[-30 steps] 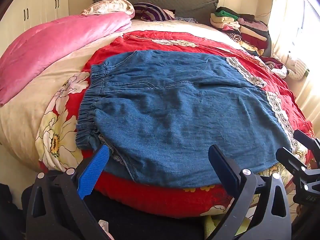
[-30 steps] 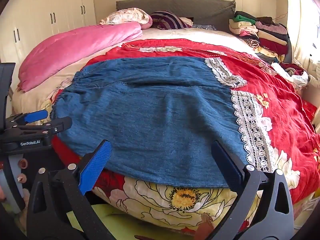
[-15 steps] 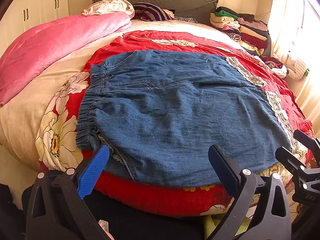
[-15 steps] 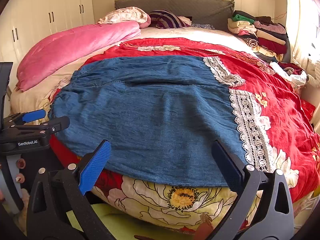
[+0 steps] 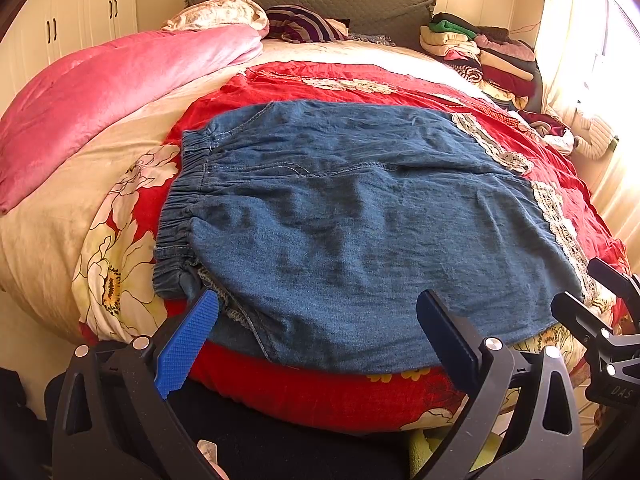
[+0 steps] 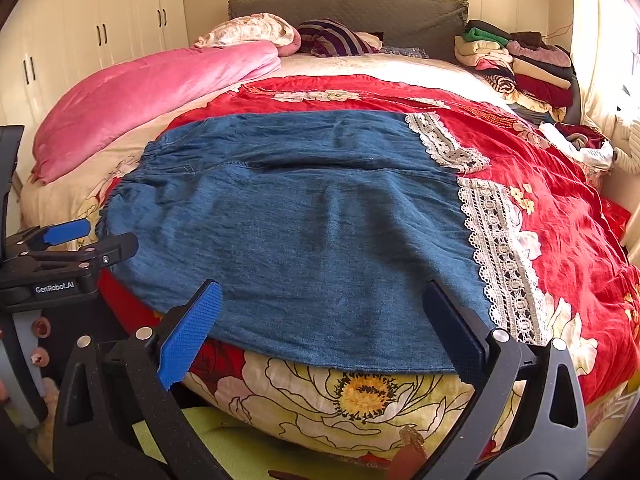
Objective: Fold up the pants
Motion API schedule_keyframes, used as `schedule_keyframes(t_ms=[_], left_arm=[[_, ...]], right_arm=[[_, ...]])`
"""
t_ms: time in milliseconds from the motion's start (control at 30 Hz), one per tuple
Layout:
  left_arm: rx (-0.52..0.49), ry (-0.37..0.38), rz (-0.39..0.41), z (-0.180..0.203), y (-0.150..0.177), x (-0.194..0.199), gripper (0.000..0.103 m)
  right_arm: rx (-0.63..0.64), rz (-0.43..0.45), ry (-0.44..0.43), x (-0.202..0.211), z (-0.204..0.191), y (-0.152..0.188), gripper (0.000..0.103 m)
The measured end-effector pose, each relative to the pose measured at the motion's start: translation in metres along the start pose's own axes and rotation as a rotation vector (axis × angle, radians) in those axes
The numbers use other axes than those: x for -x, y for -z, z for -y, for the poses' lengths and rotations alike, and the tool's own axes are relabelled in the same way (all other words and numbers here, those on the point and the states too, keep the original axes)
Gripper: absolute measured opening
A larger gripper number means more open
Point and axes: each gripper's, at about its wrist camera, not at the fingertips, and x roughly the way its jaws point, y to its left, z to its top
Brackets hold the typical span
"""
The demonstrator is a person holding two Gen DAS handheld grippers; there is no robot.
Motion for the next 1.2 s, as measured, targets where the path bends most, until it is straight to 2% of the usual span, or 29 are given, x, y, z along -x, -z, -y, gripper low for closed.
schedule_keyframes(t_ms=[1200], left_arm=[[0.005,-0.021,0.007,-0.0051,-0.0033,-0.0031,0.099]], right_arm=[[0.017,-0.005,-0.015,-0.0092,-0.0051,-0.0085,0.095]])
